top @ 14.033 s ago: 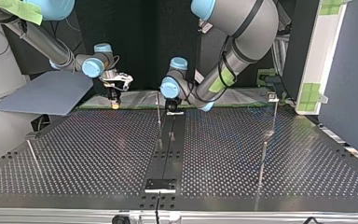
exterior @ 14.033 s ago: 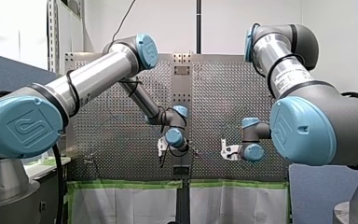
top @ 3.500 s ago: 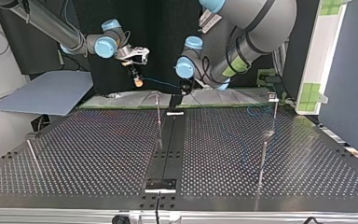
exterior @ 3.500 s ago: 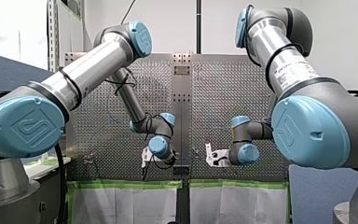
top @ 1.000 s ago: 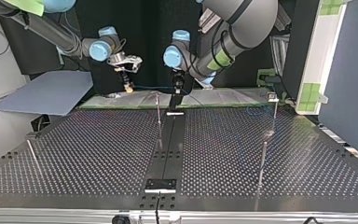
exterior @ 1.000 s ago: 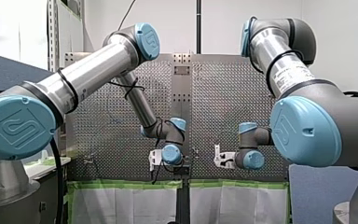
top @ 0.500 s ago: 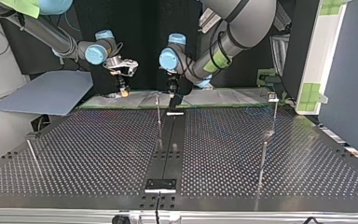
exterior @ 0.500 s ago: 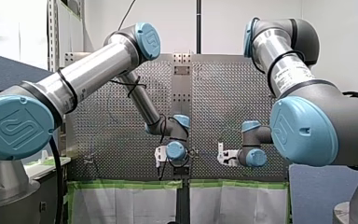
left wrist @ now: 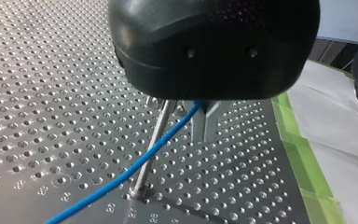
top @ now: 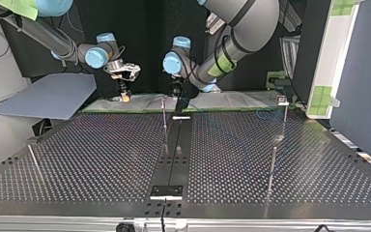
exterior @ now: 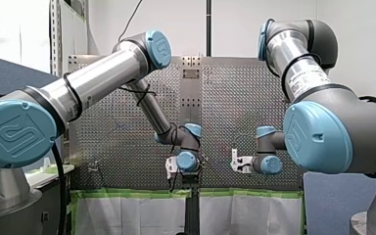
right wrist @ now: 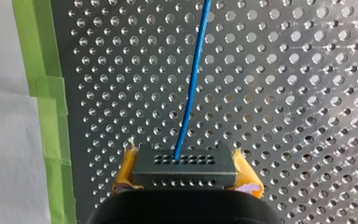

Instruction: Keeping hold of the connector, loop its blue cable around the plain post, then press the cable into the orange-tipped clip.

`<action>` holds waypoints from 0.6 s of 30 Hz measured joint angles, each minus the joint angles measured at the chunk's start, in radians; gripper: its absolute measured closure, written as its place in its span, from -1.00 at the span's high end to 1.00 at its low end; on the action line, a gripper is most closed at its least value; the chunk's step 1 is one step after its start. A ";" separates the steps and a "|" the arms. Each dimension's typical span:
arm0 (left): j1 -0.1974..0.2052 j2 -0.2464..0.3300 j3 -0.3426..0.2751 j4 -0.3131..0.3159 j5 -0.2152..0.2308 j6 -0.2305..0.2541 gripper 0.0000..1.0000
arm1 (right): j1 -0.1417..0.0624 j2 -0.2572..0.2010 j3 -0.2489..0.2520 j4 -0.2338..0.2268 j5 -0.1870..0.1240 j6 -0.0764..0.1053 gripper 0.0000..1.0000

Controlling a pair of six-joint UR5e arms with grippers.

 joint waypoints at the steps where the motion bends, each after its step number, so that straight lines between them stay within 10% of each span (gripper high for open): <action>1: 0.000 0.000 0.004 -0.002 0.000 -0.001 -0.98 | -0.001 0.000 -0.001 0.000 0.000 0.000 -1.00; 18: 0.023 -0.001 0.056 -0.025 0.013 -0.009 -0.98 | -0.028 0.002 -0.026 0.001 0.003 0.003 -1.00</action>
